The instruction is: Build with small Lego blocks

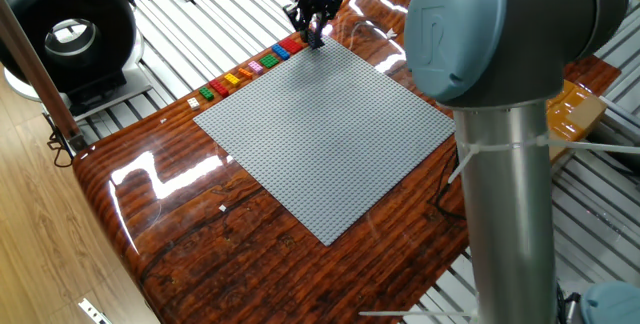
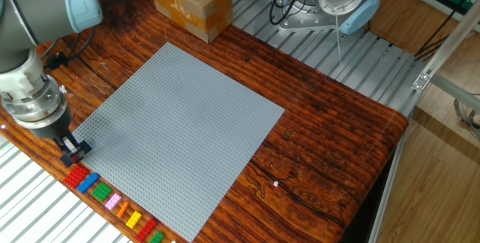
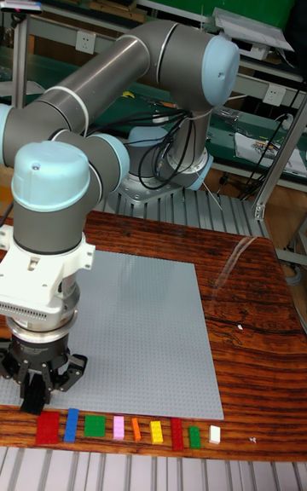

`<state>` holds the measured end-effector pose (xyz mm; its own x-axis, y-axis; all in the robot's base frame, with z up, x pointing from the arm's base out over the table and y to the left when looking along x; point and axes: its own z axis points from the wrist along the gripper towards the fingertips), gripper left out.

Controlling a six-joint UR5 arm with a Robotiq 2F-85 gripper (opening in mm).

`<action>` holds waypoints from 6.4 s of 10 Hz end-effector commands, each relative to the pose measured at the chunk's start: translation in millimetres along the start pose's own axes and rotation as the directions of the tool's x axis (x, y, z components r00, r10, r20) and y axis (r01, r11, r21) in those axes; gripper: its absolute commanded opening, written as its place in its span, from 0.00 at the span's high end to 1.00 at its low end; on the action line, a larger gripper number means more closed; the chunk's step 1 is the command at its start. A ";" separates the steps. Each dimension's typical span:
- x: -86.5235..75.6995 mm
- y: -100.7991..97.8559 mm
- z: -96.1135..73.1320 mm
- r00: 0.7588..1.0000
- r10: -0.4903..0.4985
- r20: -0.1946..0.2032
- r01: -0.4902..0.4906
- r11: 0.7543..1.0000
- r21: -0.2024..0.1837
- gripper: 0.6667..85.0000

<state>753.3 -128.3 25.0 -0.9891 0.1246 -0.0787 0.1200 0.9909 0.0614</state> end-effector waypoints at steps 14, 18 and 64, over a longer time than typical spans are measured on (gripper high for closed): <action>51.7 -22.1 20.0 0.978 -0.202 -0.058 0.202 0.979 0.001 1.00; 50.6 -22.0 15.1 0.982 -0.174 -0.067 0.175 0.985 -0.001 1.00; 35.7 -13.7 21.0 0.993 -0.120 0.001 0.120 0.993 0.015 1.00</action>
<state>719.6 -138.8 1.6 -0.9963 0.0224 -0.0825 0.0207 0.9995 0.0219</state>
